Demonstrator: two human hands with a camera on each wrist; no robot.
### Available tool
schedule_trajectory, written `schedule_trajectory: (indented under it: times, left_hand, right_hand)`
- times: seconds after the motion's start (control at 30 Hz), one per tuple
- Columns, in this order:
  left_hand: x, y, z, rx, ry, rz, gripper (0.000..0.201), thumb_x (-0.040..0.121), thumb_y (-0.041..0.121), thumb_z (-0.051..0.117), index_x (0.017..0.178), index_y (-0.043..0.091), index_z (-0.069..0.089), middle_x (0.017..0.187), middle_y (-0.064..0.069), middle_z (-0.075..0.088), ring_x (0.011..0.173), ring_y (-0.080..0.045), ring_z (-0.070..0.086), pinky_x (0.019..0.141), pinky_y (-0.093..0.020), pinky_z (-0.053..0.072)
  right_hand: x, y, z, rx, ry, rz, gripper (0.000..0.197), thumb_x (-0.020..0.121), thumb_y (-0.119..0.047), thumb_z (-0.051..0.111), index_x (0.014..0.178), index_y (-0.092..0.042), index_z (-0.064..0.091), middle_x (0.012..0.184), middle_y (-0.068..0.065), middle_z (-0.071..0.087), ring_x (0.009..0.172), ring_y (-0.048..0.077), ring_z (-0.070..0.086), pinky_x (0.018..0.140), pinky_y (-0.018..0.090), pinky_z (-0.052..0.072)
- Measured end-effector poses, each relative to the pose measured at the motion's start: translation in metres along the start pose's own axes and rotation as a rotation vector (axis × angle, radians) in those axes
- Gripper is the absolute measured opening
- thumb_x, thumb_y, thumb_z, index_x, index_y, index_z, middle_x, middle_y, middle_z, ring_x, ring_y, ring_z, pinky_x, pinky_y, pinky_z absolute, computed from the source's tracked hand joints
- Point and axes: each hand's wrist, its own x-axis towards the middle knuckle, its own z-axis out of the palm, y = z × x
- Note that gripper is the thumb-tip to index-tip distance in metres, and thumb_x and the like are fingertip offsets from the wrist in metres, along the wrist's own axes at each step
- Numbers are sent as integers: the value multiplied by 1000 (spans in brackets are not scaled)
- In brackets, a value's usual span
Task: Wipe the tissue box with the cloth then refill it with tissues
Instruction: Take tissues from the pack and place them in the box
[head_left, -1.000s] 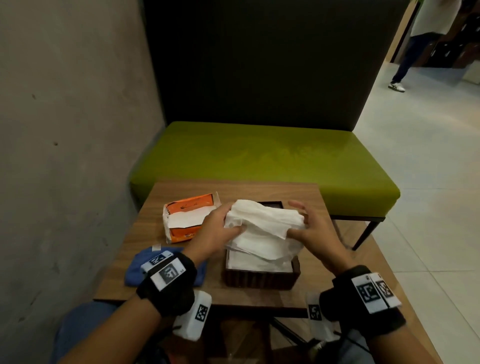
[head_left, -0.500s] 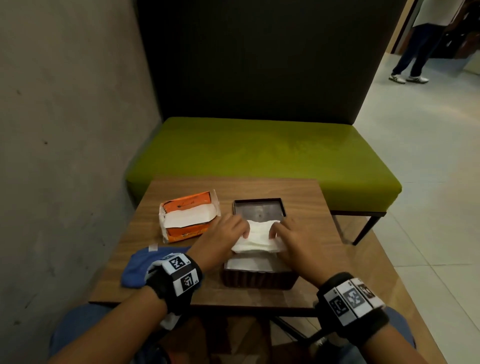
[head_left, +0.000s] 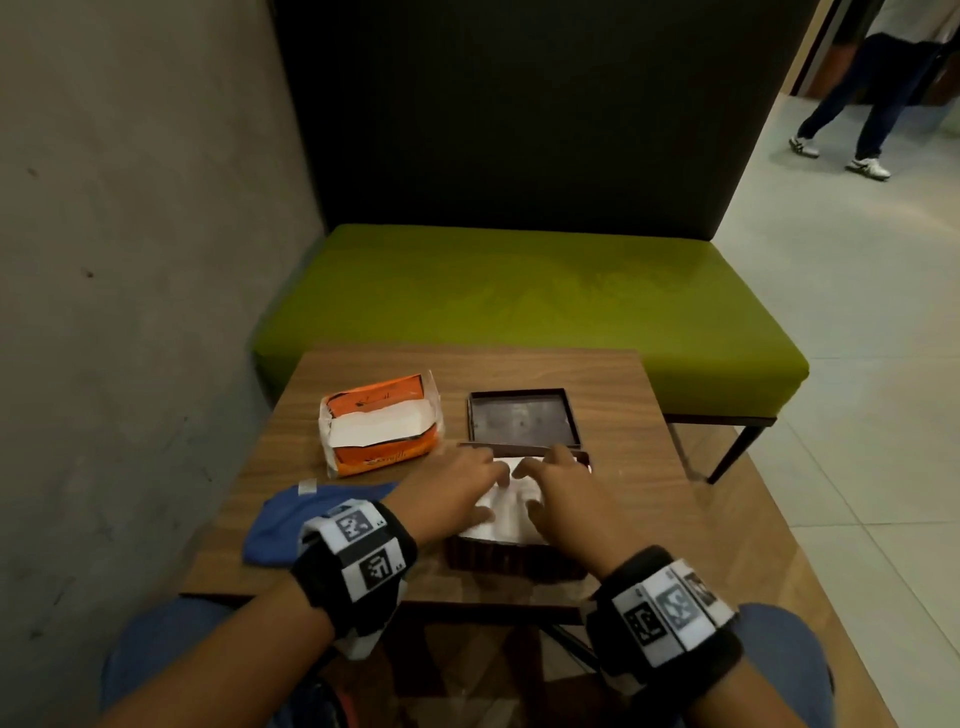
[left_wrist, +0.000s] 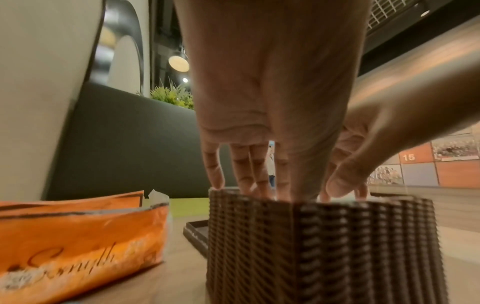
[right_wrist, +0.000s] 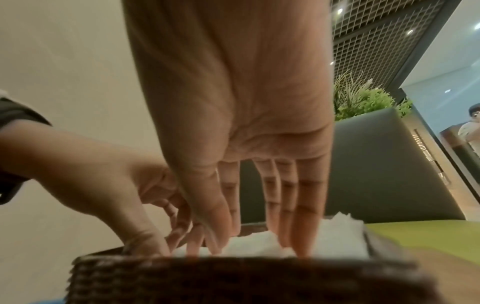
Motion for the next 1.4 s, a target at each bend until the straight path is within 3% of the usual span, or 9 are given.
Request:
schedule_trajectory:
  times: [0.33,0.43,0.53,0.63,0.73,0.8,1.0,1.23,1.4]
  left_hand:
    - [12,3,22,-5,-53,-115,38,81,30,68,117,28,56,116,2,58,107,-20,54,98,-38,35]
    - [4,-18,-3,-437,184,-224,15,87,29,62,102,28,64,103,7,64,90,-9,57,84,-33,48]
    - [4,-70,-15,-418,459,-427,14,90,15,56,97,18,67,96,1,68,86,-16,61,76,-32,48]
    - [11,-120,-5,-209,185,-588,25,87,18,59,112,15,62,113,-7,65,109,-26,59,86,-35,45]
    - [20,-139,13,-109,-187,-584,56,84,29,66,134,12,46,137,-7,51,126,-25,47,100,-31,37]
    - [24,-142,25,-92,-276,-573,57,89,30,60,137,8,39,141,-10,45,127,-26,44,104,-32,35]
    - [33,-129,27,-15,-222,-514,42,95,40,31,121,15,50,130,-10,54,120,-26,50,94,-28,35]
    - [31,-130,37,80,-135,-530,45,88,41,57,119,8,53,117,-14,63,103,-30,61,83,-37,49]
    - [31,-137,22,-3,-3,-606,41,76,54,63,96,18,63,99,-11,70,93,-31,66,78,-36,51]
  right_hand:
    - [9,0,18,-8,-133,117,43,95,-18,48,135,-33,51,136,8,39,129,32,38,100,40,43]
    - [3,-2,14,-1,-84,83,43,97,-31,48,140,-32,45,143,7,36,132,28,36,103,39,41]
    - [1,-1,18,-1,-122,40,52,97,-40,47,147,-35,34,156,6,26,143,25,24,113,41,31]
    - [6,1,27,-7,-223,48,55,98,-40,43,150,-35,28,161,7,16,148,24,13,118,46,22]
    - [8,4,28,34,-246,60,55,98,-40,40,151,-37,25,162,4,13,150,23,8,118,45,18]
    - [9,6,27,49,-254,61,54,98,-41,39,151,-39,25,163,3,12,150,22,6,118,44,16]
    - [11,9,31,64,-250,61,55,98,-40,40,150,-38,25,163,4,12,150,23,7,119,44,17]
    - [11,7,30,73,-253,66,55,97,-41,39,150,-37,26,163,4,12,149,22,8,119,48,18]
    - [9,7,29,79,-258,71,55,97,-41,38,151,-37,25,163,4,11,149,23,7,119,45,17]
